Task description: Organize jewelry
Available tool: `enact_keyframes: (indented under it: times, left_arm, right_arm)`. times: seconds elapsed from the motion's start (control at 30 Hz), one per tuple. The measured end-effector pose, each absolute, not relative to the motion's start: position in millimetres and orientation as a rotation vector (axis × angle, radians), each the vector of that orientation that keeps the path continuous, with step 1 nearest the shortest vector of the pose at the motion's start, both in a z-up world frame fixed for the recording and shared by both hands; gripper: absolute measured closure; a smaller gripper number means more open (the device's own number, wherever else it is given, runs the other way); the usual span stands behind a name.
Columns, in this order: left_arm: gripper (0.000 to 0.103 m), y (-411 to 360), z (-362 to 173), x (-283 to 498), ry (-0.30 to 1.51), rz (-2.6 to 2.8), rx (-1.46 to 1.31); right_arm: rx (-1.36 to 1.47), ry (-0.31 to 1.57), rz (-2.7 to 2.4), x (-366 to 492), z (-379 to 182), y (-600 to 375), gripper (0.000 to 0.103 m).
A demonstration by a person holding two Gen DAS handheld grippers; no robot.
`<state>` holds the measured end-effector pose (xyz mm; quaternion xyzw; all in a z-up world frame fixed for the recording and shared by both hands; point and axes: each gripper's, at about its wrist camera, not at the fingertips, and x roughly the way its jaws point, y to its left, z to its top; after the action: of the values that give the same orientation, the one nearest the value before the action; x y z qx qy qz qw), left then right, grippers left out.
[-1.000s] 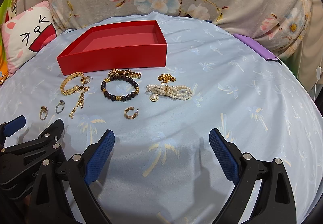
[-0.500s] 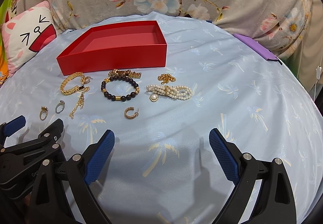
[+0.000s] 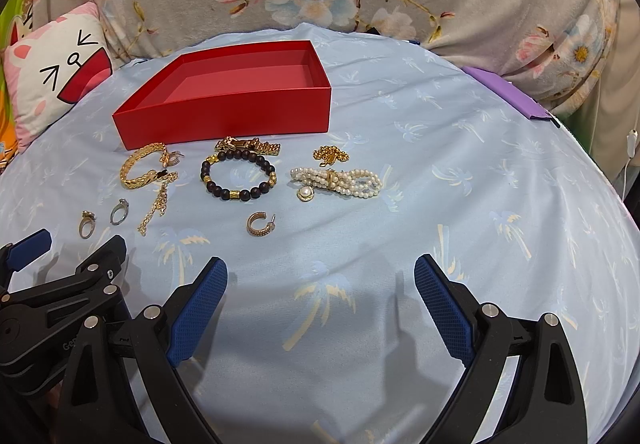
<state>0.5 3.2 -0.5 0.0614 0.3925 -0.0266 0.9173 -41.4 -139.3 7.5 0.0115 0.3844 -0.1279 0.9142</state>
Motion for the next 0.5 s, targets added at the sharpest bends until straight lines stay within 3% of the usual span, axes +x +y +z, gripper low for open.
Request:
enact_keyframes:
  times: [0.5]
  left_arm:
    - [0.013, 15, 0, 2, 0.816, -0.069, 0.065]
  right_arm:
    - [0.041, 0.8, -0.241, -41, 7, -142, 0.01]
